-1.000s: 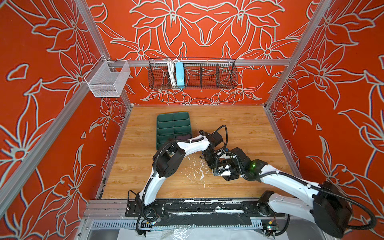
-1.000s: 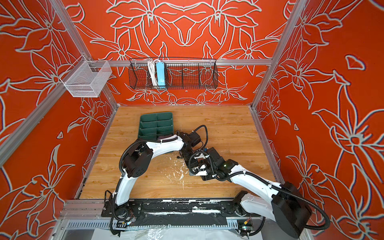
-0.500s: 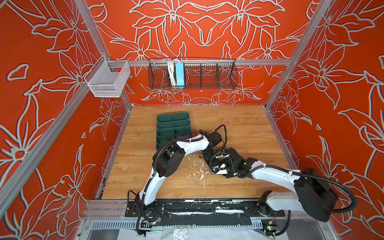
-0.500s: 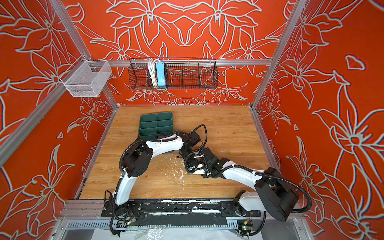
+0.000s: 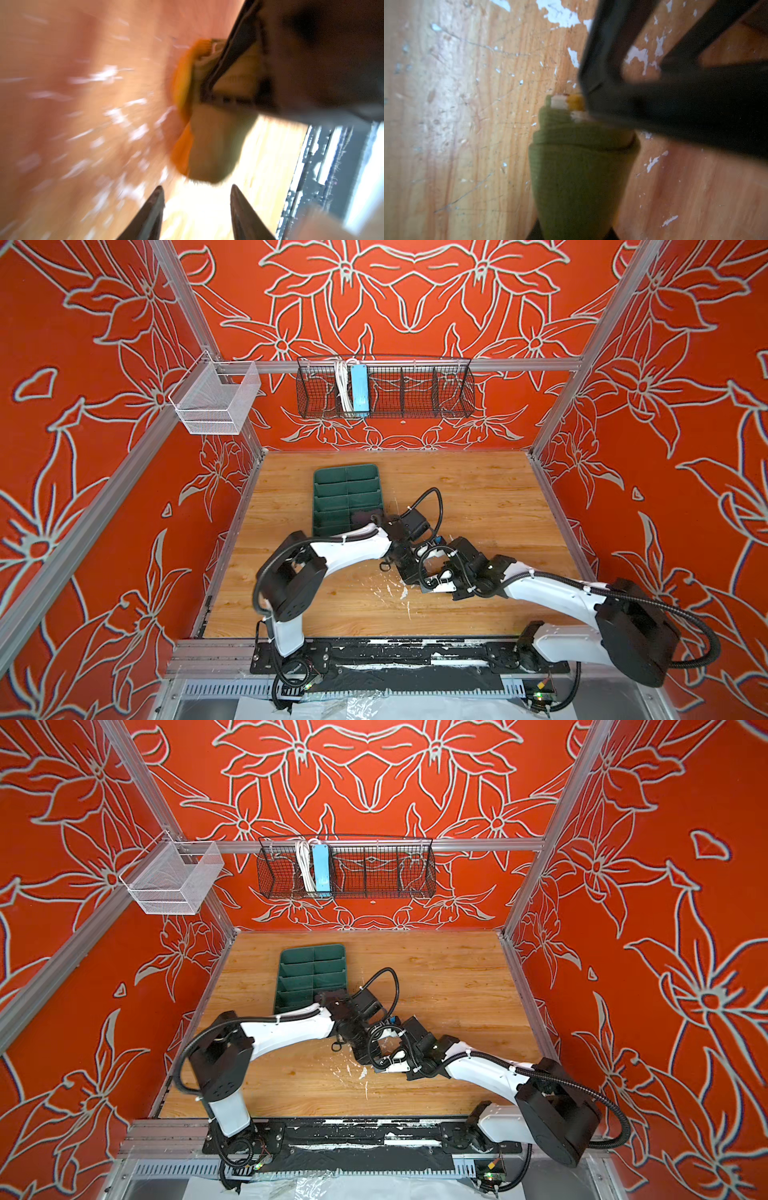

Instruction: Roll the socks

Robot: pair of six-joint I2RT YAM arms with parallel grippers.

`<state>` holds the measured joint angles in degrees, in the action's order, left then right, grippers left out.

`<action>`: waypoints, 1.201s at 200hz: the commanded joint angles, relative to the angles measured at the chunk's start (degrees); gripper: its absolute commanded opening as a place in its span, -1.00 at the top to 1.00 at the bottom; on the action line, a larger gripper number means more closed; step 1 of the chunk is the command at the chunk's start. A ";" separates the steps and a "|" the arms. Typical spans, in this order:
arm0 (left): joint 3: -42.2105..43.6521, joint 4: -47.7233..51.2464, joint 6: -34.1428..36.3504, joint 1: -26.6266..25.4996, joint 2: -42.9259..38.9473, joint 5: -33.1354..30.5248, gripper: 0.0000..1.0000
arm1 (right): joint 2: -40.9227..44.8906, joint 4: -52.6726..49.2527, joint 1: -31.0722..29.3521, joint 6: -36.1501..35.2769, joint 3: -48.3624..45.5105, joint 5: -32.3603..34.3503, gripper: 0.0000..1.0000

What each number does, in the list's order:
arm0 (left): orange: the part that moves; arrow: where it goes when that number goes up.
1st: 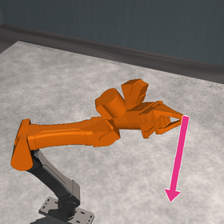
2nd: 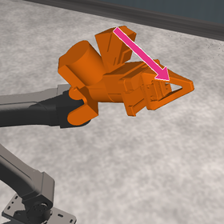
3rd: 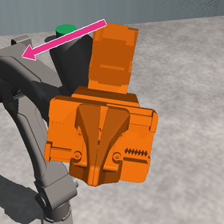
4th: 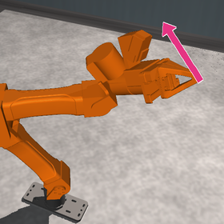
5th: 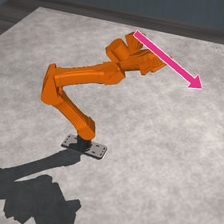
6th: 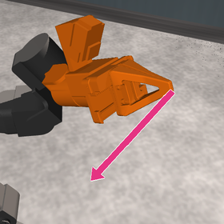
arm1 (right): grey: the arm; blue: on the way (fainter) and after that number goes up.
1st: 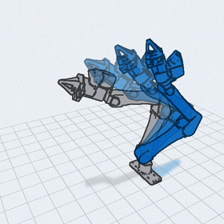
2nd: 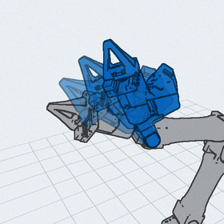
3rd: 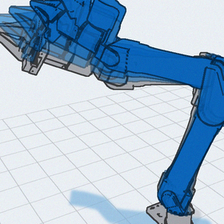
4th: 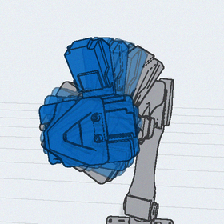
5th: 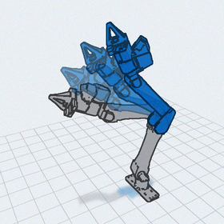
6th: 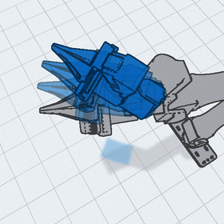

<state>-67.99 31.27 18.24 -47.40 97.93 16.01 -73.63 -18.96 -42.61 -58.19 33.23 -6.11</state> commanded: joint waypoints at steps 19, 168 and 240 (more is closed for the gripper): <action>12.87 -20.23 5.94 -0.06 -24.01 -26.76 -0.23 | -4.10 -7.98 0.12 4.70 3.48 -5.52 1.00; 18.68 -11.67 23.15 -14.86 -36.29 -11.79 -0.35 | -25.60 -24.86 5.29 10.72 22.73 -15.97 1.00; 25.09 -38.58 16.82 -20.98 -17.17 -30.89 -0.22 | -31.18 -33.16 6.96 13.69 28.78 -19.47 1.00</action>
<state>-43.33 5.21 36.64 -68.27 77.41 -6.68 -101.14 -47.81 -36.03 -46.11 62.24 -23.92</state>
